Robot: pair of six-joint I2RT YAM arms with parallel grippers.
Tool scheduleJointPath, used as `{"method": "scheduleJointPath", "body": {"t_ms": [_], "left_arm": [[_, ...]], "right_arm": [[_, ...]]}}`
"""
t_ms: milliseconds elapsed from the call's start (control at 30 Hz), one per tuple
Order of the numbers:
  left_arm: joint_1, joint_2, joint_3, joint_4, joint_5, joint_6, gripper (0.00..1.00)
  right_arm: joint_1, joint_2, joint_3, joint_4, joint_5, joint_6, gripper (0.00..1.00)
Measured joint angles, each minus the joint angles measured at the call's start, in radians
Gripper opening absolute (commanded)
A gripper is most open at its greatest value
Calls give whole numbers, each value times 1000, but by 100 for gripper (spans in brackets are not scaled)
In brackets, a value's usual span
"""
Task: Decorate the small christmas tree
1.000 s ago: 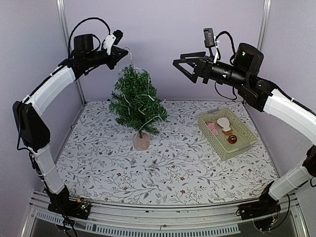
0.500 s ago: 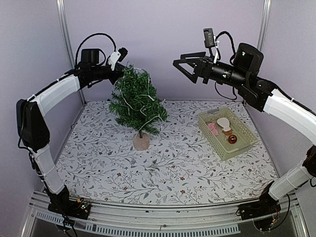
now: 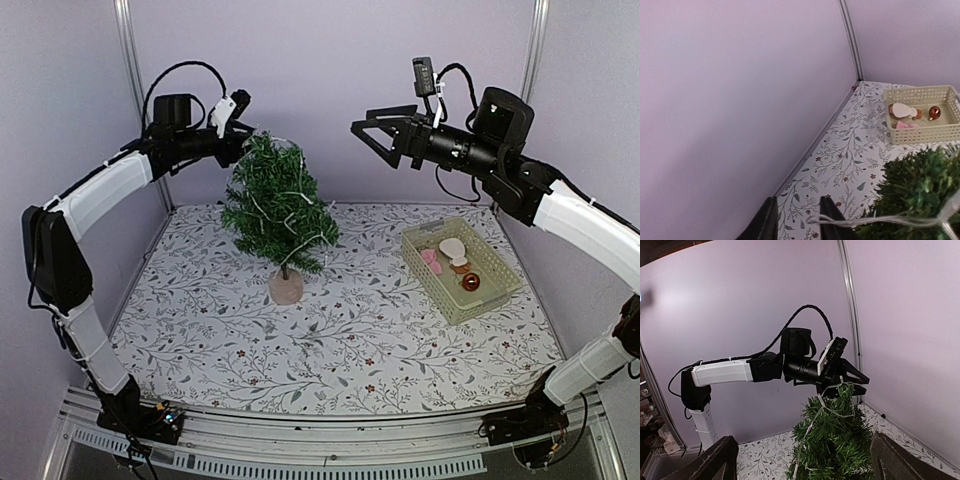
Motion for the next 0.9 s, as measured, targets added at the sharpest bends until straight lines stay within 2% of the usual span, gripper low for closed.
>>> {"method": "scheduleJointPath", "body": {"t_ms": [100, 300, 400, 533, 600, 633, 900], "left_arm": [[18, -18, -10, 1, -31, -8, 47], [61, -73, -51, 1, -48, -12, 46], [66, -87, -53, 4, -20, -15, 37], [50, -90, -53, 23, 25, -10, 12], [37, -90, -50, 27, 43, -10, 2], [31, -89, -46, 27, 53, -11, 0], [-4, -48, 57, 60, 78, -14, 0]], "right_arm": [[0, 0, 0, 0, 0, 0, 96], [0, 0, 0, -3, 0, 0, 96], [0, 0, 0, -5, 0, 0, 96], [0, 0, 0, -6, -1, 0, 96], [0, 0, 0, -6, -2, 0, 96], [0, 0, 0, -6, -2, 0, 96], [0, 0, 0, -6, -3, 0, 96]]}}
